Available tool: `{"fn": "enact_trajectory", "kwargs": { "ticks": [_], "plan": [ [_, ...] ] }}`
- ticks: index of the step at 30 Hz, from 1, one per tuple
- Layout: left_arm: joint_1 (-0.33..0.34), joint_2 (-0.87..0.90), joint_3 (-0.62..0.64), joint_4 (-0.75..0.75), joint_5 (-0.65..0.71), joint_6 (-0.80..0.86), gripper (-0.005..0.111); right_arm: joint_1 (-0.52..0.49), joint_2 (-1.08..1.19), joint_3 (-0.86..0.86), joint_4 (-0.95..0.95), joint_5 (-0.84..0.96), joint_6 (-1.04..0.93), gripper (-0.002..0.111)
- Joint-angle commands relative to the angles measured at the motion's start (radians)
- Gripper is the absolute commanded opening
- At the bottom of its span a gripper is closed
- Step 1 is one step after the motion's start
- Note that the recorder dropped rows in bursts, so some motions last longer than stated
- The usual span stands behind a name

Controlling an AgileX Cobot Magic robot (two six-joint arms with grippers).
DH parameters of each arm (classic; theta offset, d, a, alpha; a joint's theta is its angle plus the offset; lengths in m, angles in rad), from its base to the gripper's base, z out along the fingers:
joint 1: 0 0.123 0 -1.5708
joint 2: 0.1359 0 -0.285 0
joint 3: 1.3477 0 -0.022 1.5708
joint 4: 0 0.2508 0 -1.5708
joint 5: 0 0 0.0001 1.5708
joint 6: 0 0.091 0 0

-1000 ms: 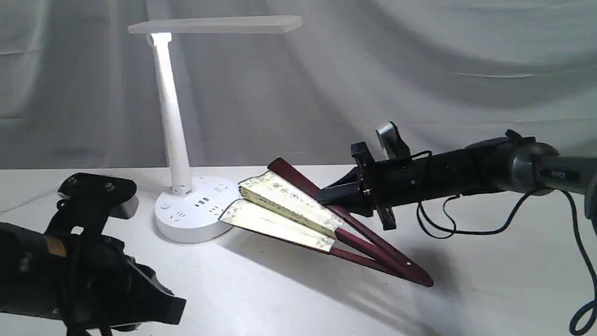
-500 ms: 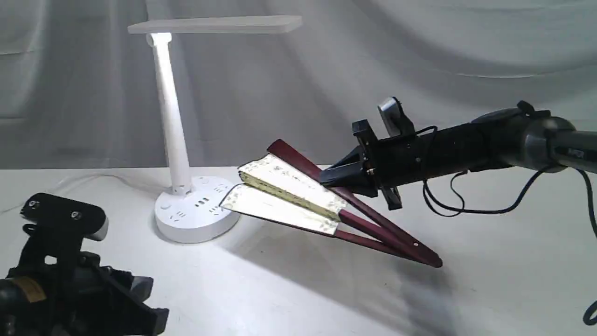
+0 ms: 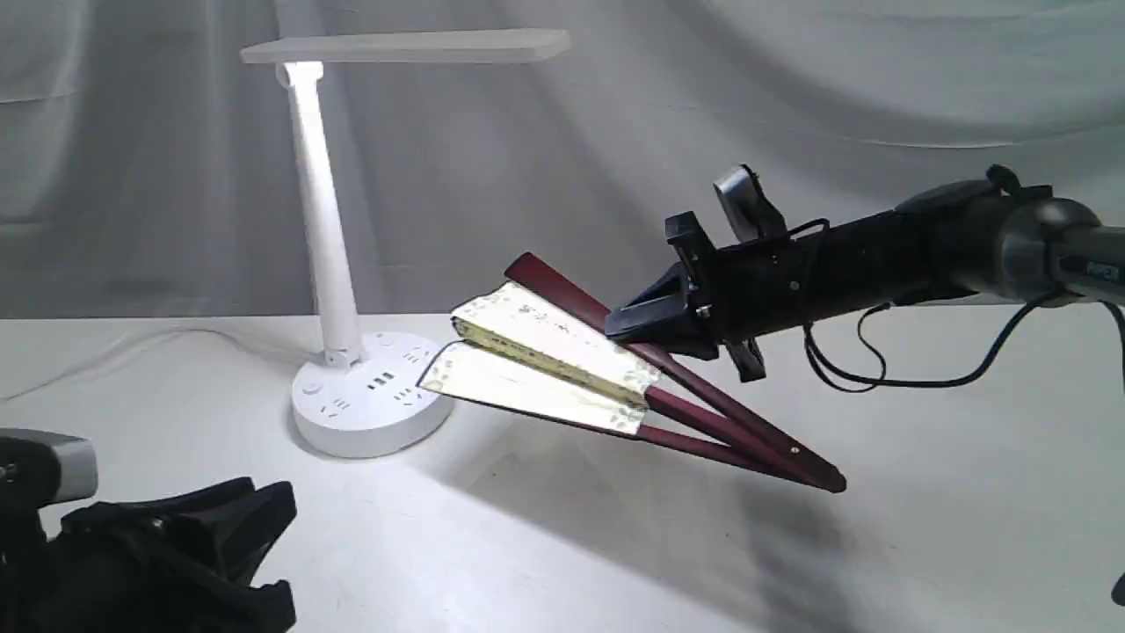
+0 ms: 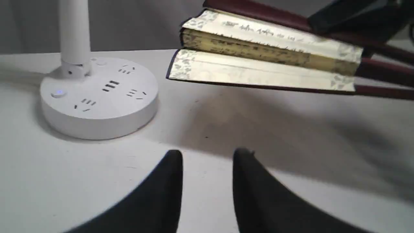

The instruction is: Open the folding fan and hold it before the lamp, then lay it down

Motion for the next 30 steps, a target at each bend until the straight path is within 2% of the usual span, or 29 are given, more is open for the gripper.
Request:
{"fn": "enact_trajectory", "kwargs": {
  "ticks": [1,8,14,17,21,28,30],
  "plan": [
    [-0.005,-0.001,0.021,0.019,-0.071,-0.155,0.028,-0.008,-0.017,0.003,0.009,0.008,0.001,0.000],
    [-0.003,0.010,0.021,0.006,-0.121,-0.518,0.027,-0.004,-0.019,0.003,0.009,0.008,0.008,0.000],
    [-0.003,0.104,0.019,-0.107,-0.162,-0.798,0.014,0.005,-0.042,0.059,0.037,0.008,-0.009,0.000],
    [-0.003,0.178,0.019,-0.113,-0.281,-0.931,0.013,0.005,-0.057,0.113,0.042,0.008,-0.027,0.000],
    [-0.003,0.257,0.012,-0.115,-0.339,-1.092,0.013,0.005,-0.085,0.205,0.135,0.008,-0.099,0.000],
    [-0.003,0.381,-0.094,0.009,-0.396,-1.196,0.039,0.005,-0.117,0.290,0.219,0.008,-0.157,0.000],
    [-0.003,0.403,-0.125,0.019,-0.408,-1.222,0.042,0.005,-0.123,0.307,0.215,0.008,-0.160,0.000]
  ]
}}
